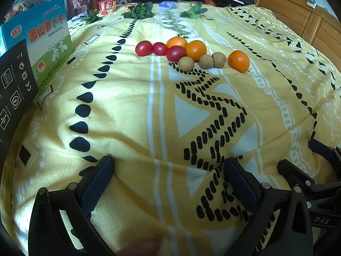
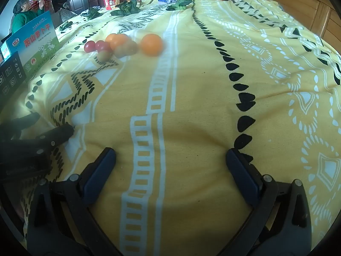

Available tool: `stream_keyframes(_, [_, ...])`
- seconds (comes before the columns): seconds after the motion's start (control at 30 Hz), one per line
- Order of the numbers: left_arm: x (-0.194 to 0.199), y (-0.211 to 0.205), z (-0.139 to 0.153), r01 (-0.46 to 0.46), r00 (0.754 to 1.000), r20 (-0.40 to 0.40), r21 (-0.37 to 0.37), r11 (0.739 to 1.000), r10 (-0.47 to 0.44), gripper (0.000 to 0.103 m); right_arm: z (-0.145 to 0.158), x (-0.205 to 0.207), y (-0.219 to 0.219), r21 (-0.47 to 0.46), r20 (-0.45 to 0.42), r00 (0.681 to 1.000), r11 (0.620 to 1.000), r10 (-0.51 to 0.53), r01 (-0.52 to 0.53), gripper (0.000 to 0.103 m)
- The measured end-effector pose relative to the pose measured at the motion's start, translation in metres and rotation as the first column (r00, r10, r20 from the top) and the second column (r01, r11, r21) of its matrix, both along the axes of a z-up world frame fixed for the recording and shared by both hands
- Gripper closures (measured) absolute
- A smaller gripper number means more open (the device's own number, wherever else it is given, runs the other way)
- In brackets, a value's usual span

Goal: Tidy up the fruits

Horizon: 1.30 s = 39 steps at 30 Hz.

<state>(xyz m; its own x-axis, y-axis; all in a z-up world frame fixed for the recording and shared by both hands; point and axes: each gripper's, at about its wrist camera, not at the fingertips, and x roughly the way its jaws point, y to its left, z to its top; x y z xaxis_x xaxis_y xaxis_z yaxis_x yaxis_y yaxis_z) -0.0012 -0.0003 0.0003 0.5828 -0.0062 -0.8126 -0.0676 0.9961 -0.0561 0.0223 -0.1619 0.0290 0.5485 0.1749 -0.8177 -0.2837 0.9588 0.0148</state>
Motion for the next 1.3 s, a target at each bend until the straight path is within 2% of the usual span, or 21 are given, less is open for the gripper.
stream_keyframes(1.3, [0.0004,-0.0026,0.0025,0.001,1.0,-0.006,-0.013,1.0,-0.001,0.0,-0.0001,0.0002,0.0002,-0.001,0.0,1.0,1.0,0.0,0.0,0.0])
